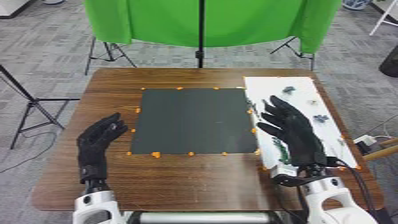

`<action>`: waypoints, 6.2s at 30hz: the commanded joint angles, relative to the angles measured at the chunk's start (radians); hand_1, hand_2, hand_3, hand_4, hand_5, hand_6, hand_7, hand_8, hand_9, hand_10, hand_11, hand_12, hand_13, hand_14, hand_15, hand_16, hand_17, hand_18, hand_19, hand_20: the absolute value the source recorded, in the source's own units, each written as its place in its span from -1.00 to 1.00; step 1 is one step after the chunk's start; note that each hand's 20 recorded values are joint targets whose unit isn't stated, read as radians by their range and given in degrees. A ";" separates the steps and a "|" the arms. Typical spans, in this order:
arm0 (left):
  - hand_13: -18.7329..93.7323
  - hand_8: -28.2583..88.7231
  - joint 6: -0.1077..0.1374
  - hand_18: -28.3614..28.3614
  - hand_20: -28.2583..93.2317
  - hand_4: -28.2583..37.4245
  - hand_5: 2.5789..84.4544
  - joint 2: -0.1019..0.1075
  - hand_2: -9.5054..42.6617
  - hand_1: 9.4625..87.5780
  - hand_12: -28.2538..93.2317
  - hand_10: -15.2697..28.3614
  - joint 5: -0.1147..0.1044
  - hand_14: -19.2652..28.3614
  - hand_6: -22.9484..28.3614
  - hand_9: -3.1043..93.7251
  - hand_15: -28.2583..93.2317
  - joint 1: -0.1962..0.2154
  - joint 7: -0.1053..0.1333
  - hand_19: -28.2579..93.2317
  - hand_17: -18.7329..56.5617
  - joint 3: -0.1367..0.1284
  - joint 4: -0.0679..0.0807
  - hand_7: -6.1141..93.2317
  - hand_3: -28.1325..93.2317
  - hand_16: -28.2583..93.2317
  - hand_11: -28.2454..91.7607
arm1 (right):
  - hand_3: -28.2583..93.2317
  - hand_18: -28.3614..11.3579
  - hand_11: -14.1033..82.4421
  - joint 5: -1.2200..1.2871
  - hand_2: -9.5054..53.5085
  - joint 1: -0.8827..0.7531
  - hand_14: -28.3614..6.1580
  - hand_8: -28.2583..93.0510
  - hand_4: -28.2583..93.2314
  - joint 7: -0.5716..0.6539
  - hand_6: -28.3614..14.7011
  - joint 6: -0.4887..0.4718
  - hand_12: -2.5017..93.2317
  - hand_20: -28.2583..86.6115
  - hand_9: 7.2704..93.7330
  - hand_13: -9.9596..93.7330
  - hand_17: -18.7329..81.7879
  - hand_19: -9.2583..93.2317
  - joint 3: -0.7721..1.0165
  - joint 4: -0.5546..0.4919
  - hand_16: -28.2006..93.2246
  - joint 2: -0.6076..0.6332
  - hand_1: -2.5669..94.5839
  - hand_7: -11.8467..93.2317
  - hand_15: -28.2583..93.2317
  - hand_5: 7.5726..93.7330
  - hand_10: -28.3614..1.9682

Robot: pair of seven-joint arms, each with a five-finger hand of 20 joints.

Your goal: Arrange flowers

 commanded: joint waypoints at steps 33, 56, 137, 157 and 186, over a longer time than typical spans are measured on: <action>0.31 -0.66 -0.076 0.59 -0.26 -0.63 0.27 0.002 -0.86 -0.42 -0.33 0.26 0.003 0.46 -0.06 0.22 -0.17 0.045 -0.130 0.05 0.19 0.003 -0.025 -0.53 0.47 -0.57 -0.21 | -1.00 0.07 -0.26 -1.272 -1.00 0.054 0.20 -0.69 0.06 0.455 0.22 0.120 -0.49 -0.13 0.48 0.74 0.62 0.78 -0.104 -0.031 -0.16 0.391 0.39 -0.33 0.27 0.32 -0.14; 0.21 -0.65 -0.159 0.55 -0.15 -0.63 0.22 0.019 -0.85 -0.44 -0.33 0.29 0.015 0.51 -0.02 0.16 -0.16 0.046 -0.202 -0.12 -0.06 -0.024 -0.036 -0.56 0.47 -0.54 -0.22 | -0.28 0.27 -0.12 -1.310 -1.00 0.176 0.43 -0.66 -0.27 0.553 0.18 -0.040 -0.49 0.02 0.82 1.00 0.81 0.78 -0.280 0.103 -0.11 0.431 0.19 -0.30 0.17 0.63 -0.10; -0.07 -0.64 -0.190 0.32 -0.22 -1.00 0.03 0.130 -0.45 -0.77 -0.38 0.27 -0.298 0.30 0.09 -0.01 -0.37 -0.089 -0.118 -0.49 -0.21 -0.035 0.129 -0.75 0.58 -0.58 -0.35 | -1.00 0.32 0.09 -0.896 -1.00 0.753 0.57 -0.24 0.09 0.477 0.11 0.210 -0.46 0.11 0.87 1.00 0.90 0.85 -0.849 0.573 -0.20 -0.084 0.76 -0.01 0.38 0.55 -0.07; -0.06 -0.63 -0.184 0.32 -0.22 -1.00 0.02 0.116 -0.57 -0.74 -0.37 0.26 -0.314 0.34 0.10 -0.01 -0.37 -0.061 -0.118 -0.49 -0.22 -0.075 0.123 -0.75 0.58 -0.56 -0.34 | 0.59 0.06 0.12 -0.552 -0.71 0.753 0.43 -0.60 -0.58 0.478 0.14 -0.016 -0.45 0.13 0.80 1.00 0.78 0.99 -0.819 0.312 -0.05 0.112 -0.31 -0.22 0.31 0.53 -0.12; -0.04 -0.63 -0.193 0.33 -0.21 -1.00 0.02 0.101 -0.57 -0.75 -0.36 0.26 -0.311 0.36 0.09 0.00 -0.36 -0.057 -0.124 -0.49 -0.21 -0.075 0.123 -0.74 0.57 -0.56 -0.33 | 0.76 -0.14 0.26 -0.163 -0.29 0.706 0.34 -0.70 -0.21 0.772 0.29 -0.432 -0.43 0.50 0.89 1.00 0.83 1.00 -0.805 0.306 -0.10 0.145 -0.48 -0.57 0.54 -0.16 -0.17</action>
